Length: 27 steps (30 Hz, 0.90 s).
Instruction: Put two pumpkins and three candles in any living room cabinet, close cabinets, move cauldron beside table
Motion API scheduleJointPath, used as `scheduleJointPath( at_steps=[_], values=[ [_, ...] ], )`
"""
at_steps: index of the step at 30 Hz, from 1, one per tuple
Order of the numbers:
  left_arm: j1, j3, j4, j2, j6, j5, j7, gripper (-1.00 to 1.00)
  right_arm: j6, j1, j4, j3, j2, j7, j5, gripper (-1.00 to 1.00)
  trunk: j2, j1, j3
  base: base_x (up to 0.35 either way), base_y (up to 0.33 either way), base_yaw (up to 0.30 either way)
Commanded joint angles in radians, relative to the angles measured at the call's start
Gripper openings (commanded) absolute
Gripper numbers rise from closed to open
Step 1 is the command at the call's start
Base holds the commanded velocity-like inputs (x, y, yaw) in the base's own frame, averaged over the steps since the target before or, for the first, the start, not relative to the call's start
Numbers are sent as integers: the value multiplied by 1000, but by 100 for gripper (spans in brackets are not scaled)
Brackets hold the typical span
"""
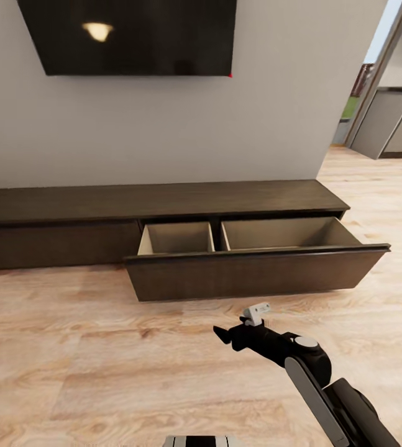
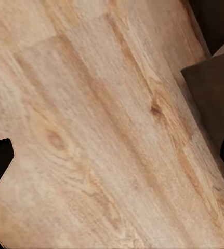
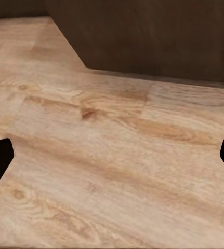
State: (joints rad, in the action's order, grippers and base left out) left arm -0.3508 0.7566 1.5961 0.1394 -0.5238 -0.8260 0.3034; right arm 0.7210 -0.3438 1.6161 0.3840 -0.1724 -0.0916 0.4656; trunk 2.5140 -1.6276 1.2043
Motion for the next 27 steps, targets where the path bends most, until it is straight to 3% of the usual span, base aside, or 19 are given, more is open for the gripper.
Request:
scheduleJointPath(
  at_steps=[1,3,5,6,7,11,15,16,18,19,21,27],
  values=[
    [1,2,1,0,-9,-7,1,100,5,-2,1,3,-1,-4,-3,100,0,0,0,0,0,281],
    [2,-16,1,-2,-9,8,-1,100,6,-2,1,5,-1,-4,-4,100,0,0,-1,0,0,282],
    [9,-50,3,-3,-9,51,-3,100,7,-3,1,6,-1,-4,-4,100,0,0,-2,0,0,284],
    [18,-68,6,-4,-9,84,-3,100,7,-3,1,7,-1,-4,-4,100,0,0,-2,0,0,285],
    [42,-86,9,-6,-9,139,2,100,7,-3,1,8,0,-4,-4,100,0,0,-3,0,0,287],
    [105,-97,11,-20,-32,171,-7,100,8,-2,1,14,1,2,-4,100,0,0,-4,0,0,288],
    [196,-108,11,-25,-105,185,-97,100,8,1,1,19,13,64,-4,100,0,0,-7,0,0,286],
    [215,-128,11,-24,-116,188,-120,100,8,2,1,26,23,90,-4,100,0,0,-8,0,0,275],
    [228,-176,11,-24,-124,204,-145,100,8,3,1,39,32,118,-4,100,0,0,-10,0,0,270],
    [230,-235,9,-21,-114,272,-170,100,8,1,1,49,38,138,-4,100,0,0,-11,0,0,262],
    [230,-265,8,-18,-90,312,-174,100,8,1,1,53,40,143,-4,100,0,0,-12,0,0,262],
    [226,-287,-1,-23,-41,347,-171,100,7,5,1,89,45,148,-5,100,0,0,-18,0,0,262]
  ],
)
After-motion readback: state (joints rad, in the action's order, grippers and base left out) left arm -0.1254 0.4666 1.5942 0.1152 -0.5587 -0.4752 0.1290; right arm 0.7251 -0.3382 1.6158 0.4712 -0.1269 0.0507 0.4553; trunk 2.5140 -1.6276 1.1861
